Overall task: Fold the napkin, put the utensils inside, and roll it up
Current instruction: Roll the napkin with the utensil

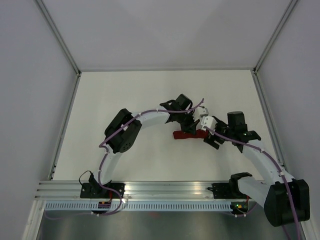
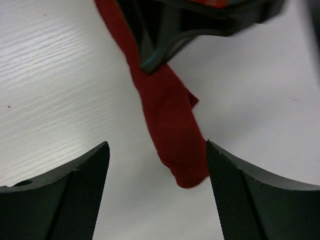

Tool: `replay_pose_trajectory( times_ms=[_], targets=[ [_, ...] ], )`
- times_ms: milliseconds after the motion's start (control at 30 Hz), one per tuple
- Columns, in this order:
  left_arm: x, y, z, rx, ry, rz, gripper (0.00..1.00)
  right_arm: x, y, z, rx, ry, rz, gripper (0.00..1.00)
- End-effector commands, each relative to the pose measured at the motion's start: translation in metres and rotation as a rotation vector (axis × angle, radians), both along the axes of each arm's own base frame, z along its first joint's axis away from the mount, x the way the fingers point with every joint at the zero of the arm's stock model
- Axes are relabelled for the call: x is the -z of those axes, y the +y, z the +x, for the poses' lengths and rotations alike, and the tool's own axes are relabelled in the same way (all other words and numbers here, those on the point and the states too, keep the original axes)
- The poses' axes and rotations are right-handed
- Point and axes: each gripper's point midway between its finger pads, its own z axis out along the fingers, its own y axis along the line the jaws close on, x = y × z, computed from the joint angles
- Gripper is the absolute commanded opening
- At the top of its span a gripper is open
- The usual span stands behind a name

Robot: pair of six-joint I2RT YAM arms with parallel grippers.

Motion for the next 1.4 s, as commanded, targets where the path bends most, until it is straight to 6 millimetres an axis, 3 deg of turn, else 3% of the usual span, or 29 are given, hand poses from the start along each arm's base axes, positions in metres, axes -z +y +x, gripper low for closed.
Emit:
replay_pose_trajectory(
  times_ms=[0,167,267,533,633,667,733,767,833,867,933,1000,1033,1067,1167,1367],
  targets=[
    [0.057,0.037,-0.049,0.01,0.281,0.203,0.03,0.015,0.016,-0.001,-0.1,-0.094,-0.092,0.83],
    [0.061,0.039,-0.05,0.014,0.326,0.22,0.03,0.039,0.025,-0.002,-0.136,-0.073,-0.156,0.82],
    [0.06,0.038,-0.05,0.021,0.335,0.219,0.03,0.042,0.024,0.009,-0.11,-0.127,-0.193,0.82],
    [0.06,0.04,-0.049,0.025,0.399,0.207,0.04,0.065,0.02,0.009,-0.128,-0.131,-0.268,0.77],
    [0.058,0.041,-0.049,0.021,0.423,0.201,0.09,0.073,0.017,0.007,-0.136,-0.113,-0.288,0.67],
    [0.057,0.041,-0.049,0.022,0.436,0.193,0.11,0.076,0.017,0.006,-0.14,-0.107,-0.293,0.54],
    [0.053,0.041,-0.049,0.013,0.447,0.186,0.16,0.079,0.015,0.004,-0.144,-0.098,-0.303,0.46],
    [0.051,0.04,-0.048,0.009,0.454,0.178,0.25,0.08,0.015,0.003,-0.146,-0.095,-0.306,0.4],
    [0.047,0.038,-0.04,-0.03,0.46,0.153,0.33,0.082,0.014,0.001,-0.153,-0.082,-0.314,0.35],
    [0.04,0.037,-0.04,-0.052,0.479,0.134,0.4,0.083,0.014,0.001,-0.155,-0.076,-0.315,0.32],
    [0.028,0.03,-0.026,-0.072,0.451,0.056,0.43,0.083,0.014,-0.001,-0.165,-0.063,-0.316,0.3],
    [0.011,0.029,-0.025,-0.105,0.48,-0.004,0.46,0.083,0.015,-0.002,-0.175,-0.054,-0.314,0.27],
    [0.002,0.025,-0.011,-0.115,0.444,-0.072,0.47,0.084,0.015,-0.003,-0.178,-0.045,-0.317,0.27],
    [0.001,0.029,-0.01,-0.136,0.454,-0.084,0.48,0.083,0.016,-0.003,-0.182,-0.044,-0.317,0.27],
    [-0.027,0.028,0.012,-0.206,0.434,-0.188,0.49,0.085,0.016,-0.004,-0.189,-0.028,-0.321,0.26],
    [-0.062,0.045,0.039,-0.331,0.397,-0.334,0.5,0.087,0.019,-0.004,-0.218,0.022,-0.325,0.25]
  ],
)
